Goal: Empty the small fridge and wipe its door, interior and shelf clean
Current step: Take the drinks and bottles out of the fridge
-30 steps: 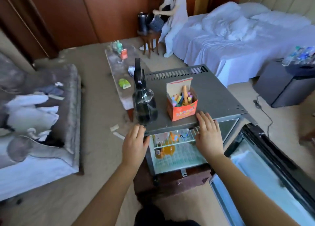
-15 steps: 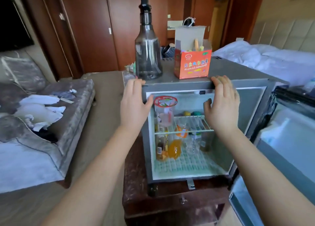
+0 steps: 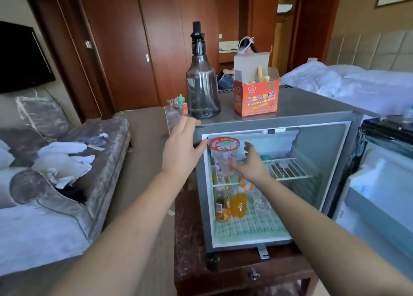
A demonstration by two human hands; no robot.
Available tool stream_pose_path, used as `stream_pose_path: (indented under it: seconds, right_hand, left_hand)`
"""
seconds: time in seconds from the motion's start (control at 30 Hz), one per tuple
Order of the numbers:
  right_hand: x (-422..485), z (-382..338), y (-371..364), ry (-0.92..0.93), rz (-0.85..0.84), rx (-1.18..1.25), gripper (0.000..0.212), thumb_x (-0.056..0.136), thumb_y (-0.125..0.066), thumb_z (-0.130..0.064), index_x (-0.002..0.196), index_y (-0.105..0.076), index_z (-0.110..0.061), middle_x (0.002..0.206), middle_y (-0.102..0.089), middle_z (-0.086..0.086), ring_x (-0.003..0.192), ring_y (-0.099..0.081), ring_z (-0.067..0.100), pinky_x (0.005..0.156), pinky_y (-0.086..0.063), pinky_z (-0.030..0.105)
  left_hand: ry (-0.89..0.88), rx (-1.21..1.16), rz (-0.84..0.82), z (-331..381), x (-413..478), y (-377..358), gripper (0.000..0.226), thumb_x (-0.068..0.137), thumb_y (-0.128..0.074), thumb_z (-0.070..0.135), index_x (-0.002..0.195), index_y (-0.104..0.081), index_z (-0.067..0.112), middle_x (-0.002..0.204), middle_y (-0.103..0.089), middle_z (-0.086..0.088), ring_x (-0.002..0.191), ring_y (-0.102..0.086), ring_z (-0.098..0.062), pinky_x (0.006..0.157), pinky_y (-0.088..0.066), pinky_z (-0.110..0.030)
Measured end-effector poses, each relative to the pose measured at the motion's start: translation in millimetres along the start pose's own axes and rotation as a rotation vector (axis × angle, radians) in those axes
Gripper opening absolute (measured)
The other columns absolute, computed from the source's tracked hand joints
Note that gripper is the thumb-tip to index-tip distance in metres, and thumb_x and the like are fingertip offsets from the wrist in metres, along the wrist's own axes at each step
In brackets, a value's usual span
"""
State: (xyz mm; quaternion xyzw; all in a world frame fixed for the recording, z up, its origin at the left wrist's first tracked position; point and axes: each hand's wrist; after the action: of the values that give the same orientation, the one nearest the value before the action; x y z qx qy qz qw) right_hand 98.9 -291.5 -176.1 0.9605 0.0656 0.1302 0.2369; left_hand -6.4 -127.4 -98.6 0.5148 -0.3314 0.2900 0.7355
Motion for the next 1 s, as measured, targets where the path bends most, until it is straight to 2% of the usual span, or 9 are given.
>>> stream_pose_path:
  seconds: [0.1,0.27,0.37,0.47,0.57,0.67,0.83,0.93,1.0]
  right_hand:
    - [19.6,-8.0,-24.0,-0.007,-0.033,0.066,0.081,0.072,-0.083,-0.024,0.136,-0.035,-0.011,0.121,-0.055,-0.001,0.108,-0.053,0.014,0.085,-0.039,0.022]
    - [5.5,-1.8,-31.7,0.009,0.014,0.144,0.067,0.068,-0.084,-0.021,0.12,-0.043,-0.011,0.113,-0.061,0.001,0.104,-0.06,0.017,0.084,-0.05,0.029]
    - [-37.5,-2.9,-12.8,0.057,-0.006,0.187,0.068,0.069,-0.084,-0.016,0.123,-0.043,-0.012,0.109,-0.06,-0.006,0.099,-0.059,0.008,0.084,-0.048,0.019]
    - [-82.7,-3.8,5.7,0.092,-0.076,0.175,0.063,0.069,-0.084,-0.011,0.12,-0.045,-0.011,0.106,-0.059,-0.009,0.09,-0.055,-0.006,0.074,-0.043,0.002]
    - [-122.0,-8.5,13.4,0.115,-0.127,0.109,0.066,0.064,-0.087,-0.026,0.118,-0.05,-0.016,0.107,-0.064,-0.01,0.094,-0.06,-0.001,0.079,-0.048,0.011]
    - [-153.8,-10.6,7.2,0.134,-0.156,0.15,0.063,0.067,-0.087,-0.019,0.118,-0.051,-0.014,0.107,-0.064,-0.01,0.094,-0.061,-0.002,0.079,-0.049,0.012]
    - [-181.7,0.7,-20.7,0.214,-0.306,0.091,0.072,0.063,-0.086,-0.023,0.123,-0.047,-0.017,0.105,-0.06,-0.02,0.092,-0.056,-0.019,0.077,-0.041,0.005]
    - [-166.0,16.3,-31.2,0.223,-0.391,-0.047,0.079,0.065,-0.086,-0.031,0.132,-0.045,-0.019,0.121,-0.06,-0.008,0.112,-0.057,0.003,0.094,-0.044,0.019]
    - [-145.4,33.9,-36.8,0.199,-0.317,-0.159,0.062,0.077,-0.079,-0.022,0.13,-0.05,-0.014,0.124,-0.058,-0.001,0.115,-0.056,0.016,0.09,-0.041,0.02]
  left_hand:
    - [-0.005,-0.016,-0.028,-4.8,1.2,2.7,0.038,0.081,-0.075,0.019,0.115,-0.057,0.012,0.115,-0.055,-0.001,0.108,-0.058,-0.02,0.078,-0.043,-0.026]
    - [0.021,-0.055,-0.034,-3.0,2.0,3.0,0.038,0.083,-0.074,0.019,0.116,-0.056,0.011,0.118,-0.055,-0.001,0.11,-0.057,-0.021,0.08,-0.042,-0.025]
    - [0.05,-0.044,-0.081,1.3,1.8,7.3,0.04,0.085,-0.071,0.017,0.122,-0.054,0.011,0.124,-0.053,-0.003,0.111,-0.057,-0.023,0.083,-0.041,-0.025]
    - [0.073,-0.106,-0.194,2.1,-3.5,17.2,0.057,0.086,-0.069,0.021,0.137,-0.046,0.013,0.141,-0.045,-0.003,0.128,-0.048,-0.023,0.102,-0.039,-0.032]
    - [0.19,-0.366,-0.371,7.5,-40.0,32.2,0.086,0.081,-0.074,0.04,0.15,-0.027,0.02,0.156,-0.028,0.009,0.143,-0.026,-0.012,0.117,-0.025,-0.035]
    - [0.399,-0.732,-0.629,19.7,-109.0,32.8,0.114,0.058,-0.081,0.062,0.15,-0.021,0.032,0.141,-0.042,0.022,0.132,-0.041,-0.002,0.114,-0.032,-0.034]
    - [0.575,-0.766,-0.512,1.3,-172.5,13.5,0.09,0.044,-0.087,0.047,0.122,-0.044,0.037,0.116,-0.065,0.009,0.109,-0.063,-0.01,0.1,-0.049,-0.037]
    - [0.632,-0.719,-0.555,-24.5,-184.2,5.1,0.098,0.052,-0.092,0.031,0.135,-0.043,0.019,0.113,-0.065,0.009,0.104,-0.064,-0.009,0.098,-0.05,-0.03]
    - [0.698,-0.67,-0.577,-53.3,-190.0,-8.7,0.095,0.059,-0.093,0.022,0.138,-0.04,0.016,0.109,-0.064,0.011,0.098,-0.062,-0.006,0.094,-0.048,-0.021]
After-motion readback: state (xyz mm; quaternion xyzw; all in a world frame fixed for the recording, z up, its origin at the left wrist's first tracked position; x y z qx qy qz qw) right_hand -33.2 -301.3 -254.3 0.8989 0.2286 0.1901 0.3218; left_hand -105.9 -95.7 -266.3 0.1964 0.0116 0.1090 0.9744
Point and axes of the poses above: each hand's wrist, its own x-axis towards the middle knuckle, its own y-axis out of the back of the hand, z = x × y
